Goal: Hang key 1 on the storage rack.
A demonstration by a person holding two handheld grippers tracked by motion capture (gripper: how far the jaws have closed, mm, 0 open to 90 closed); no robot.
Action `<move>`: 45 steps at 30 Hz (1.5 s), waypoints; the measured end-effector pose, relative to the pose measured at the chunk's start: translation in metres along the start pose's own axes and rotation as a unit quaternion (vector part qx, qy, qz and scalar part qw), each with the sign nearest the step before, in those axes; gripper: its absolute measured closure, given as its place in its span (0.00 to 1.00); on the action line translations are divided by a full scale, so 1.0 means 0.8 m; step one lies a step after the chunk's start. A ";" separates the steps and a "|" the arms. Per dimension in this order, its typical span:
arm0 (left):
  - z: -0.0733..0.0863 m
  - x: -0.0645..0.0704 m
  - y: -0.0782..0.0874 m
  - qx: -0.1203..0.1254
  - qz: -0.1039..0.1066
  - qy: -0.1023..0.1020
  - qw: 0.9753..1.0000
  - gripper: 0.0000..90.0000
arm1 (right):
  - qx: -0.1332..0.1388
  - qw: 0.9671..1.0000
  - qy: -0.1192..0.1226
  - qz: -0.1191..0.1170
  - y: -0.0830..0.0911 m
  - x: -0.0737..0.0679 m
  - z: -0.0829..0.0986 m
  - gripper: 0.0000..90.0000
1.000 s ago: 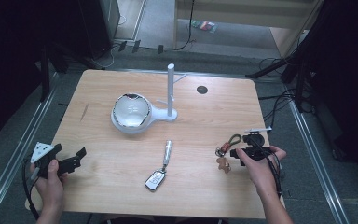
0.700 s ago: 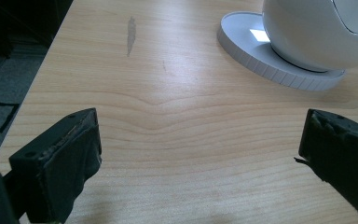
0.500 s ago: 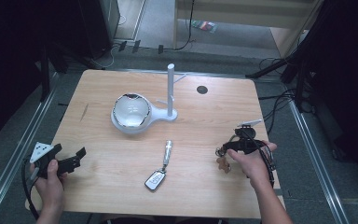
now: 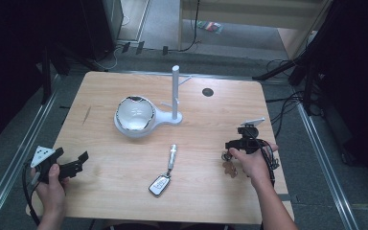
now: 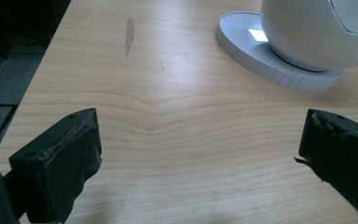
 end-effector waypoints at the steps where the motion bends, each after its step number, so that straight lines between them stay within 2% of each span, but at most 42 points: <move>1: 0.000 0.000 0.000 0.000 0.000 0.000 1.000 0.00 | -0.002 1.000 0.000 0.000 -0.001 0.000 -0.001 0.19; 10: 0.000 0.000 0.000 0.001 0.000 0.000 1.000 0.00 | -0.023 1.000 0.000 0.003 -0.006 -0.007 -0.003 0.23; 13: 0.000 0.000 0.000 0.001 0.000 -0.001 1.000 0.00 | -0.031 0.999 -0.010 -0.006 -0.005 -0.011 -0.005 0.25; 15: 0.000 0.000 0.000 0.000 0.000 0.000 1.000 0.00 | -0.045 0.999 -0.026 -0.009 -0.004 -0.013 -0.006 0.24; 20: 0.000 0.000 0.000 0.000 -0.001 -0.002 1.000 0.00 | -0.060 0.996 -0.061 -0.024 -0.004 -0.017 -0.008 0.27; 26: 0.000 0.000 0.000 0.001 -0.001 -0.001 1.000 0.00 | -0.088 0.994 -0.070 -0.010 -0.010 -0.018 -0.008 0.37; 28: 0.000 0.001 -0.001 0.001 -0.002 -0.001 1.000 0.00 | -0.097 0.992 -0.080 -0.009 -0.013 -0.019 -0.008 0.39; 35: 0.000 0.000 0.000 0.001 -0.001 -0.001 1.000 0.00 | -0.101 0.989 -0.104 -0.004 -0.018 -0.019 -0.014 0.50; 41: 0.000 0.001 -0.001 0.001 -0.003 -0.002 1.000 0.00 | -0.094 0.990 -0.100 0.007 -0.017 -0.020 -0.015 0.64; 45: 0.000 0.002 -0.001 -0.001 -0.004 -0.004 1.000 0.00 | -0.091 0.992 -0.085 0.013 -0.016 -0.021 -0.013 0.66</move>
Point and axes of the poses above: each handheld gripper's, and its own axes: y roughly backward along the jaws, z roughly out of its underside, x roughly to its right, the point moved 5 cm from there along -y, roughly forward along the jaws, and after that the axes turned 1 degree about y, right-handed, at the moved point
